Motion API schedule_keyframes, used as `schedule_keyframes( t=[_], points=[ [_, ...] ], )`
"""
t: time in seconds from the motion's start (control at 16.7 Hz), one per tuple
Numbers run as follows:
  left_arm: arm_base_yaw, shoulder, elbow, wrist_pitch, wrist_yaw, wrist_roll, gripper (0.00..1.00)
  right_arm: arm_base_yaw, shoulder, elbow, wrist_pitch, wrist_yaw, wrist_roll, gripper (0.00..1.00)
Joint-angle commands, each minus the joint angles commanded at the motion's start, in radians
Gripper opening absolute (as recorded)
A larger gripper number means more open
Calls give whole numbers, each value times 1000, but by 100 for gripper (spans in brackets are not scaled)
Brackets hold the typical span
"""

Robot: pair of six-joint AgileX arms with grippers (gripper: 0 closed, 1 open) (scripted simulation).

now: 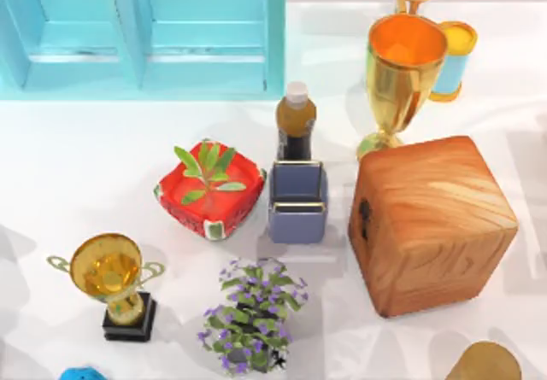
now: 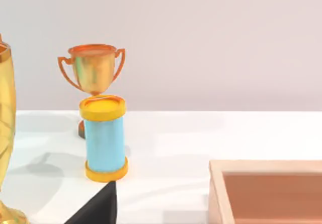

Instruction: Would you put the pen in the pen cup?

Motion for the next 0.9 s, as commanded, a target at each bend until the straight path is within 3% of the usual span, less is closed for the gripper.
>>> schedule_keyframes(
  t=[0.48,0.9],
  points=[
    [-49,-57,-22,-9,-10,-49,100,0,0,0,0,0,0,100],
    [-167,117,-55,247,-39,-170,100,0,0,0,0,0,0,100]
  ],
)
